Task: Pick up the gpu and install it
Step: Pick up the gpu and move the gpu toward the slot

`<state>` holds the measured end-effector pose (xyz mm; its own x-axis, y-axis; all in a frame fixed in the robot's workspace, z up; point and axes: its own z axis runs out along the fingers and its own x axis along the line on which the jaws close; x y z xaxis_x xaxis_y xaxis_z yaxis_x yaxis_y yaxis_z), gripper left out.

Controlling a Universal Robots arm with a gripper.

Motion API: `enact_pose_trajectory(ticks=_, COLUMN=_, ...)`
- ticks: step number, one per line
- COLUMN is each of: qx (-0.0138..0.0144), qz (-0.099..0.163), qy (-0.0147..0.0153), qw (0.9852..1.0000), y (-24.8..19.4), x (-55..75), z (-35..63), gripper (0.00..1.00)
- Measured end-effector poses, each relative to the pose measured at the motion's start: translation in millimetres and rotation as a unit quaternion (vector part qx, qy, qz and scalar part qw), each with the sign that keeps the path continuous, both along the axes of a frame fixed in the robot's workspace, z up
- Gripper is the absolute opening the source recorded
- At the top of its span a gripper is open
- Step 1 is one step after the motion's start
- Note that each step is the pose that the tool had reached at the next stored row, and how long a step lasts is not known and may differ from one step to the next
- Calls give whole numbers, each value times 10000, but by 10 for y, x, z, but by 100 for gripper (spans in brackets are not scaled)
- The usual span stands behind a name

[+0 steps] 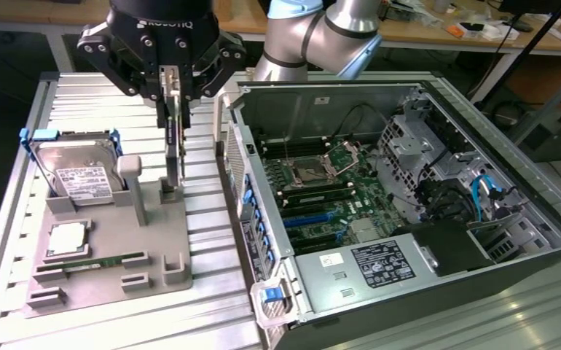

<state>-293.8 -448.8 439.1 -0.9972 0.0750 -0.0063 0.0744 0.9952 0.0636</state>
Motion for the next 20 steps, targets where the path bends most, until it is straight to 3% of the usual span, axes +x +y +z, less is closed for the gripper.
enact_pose_trajectory(ticks=20, qx=0, qz=0, qy=0, qw=10000, y=0, x=154, z=0, gripper=27)
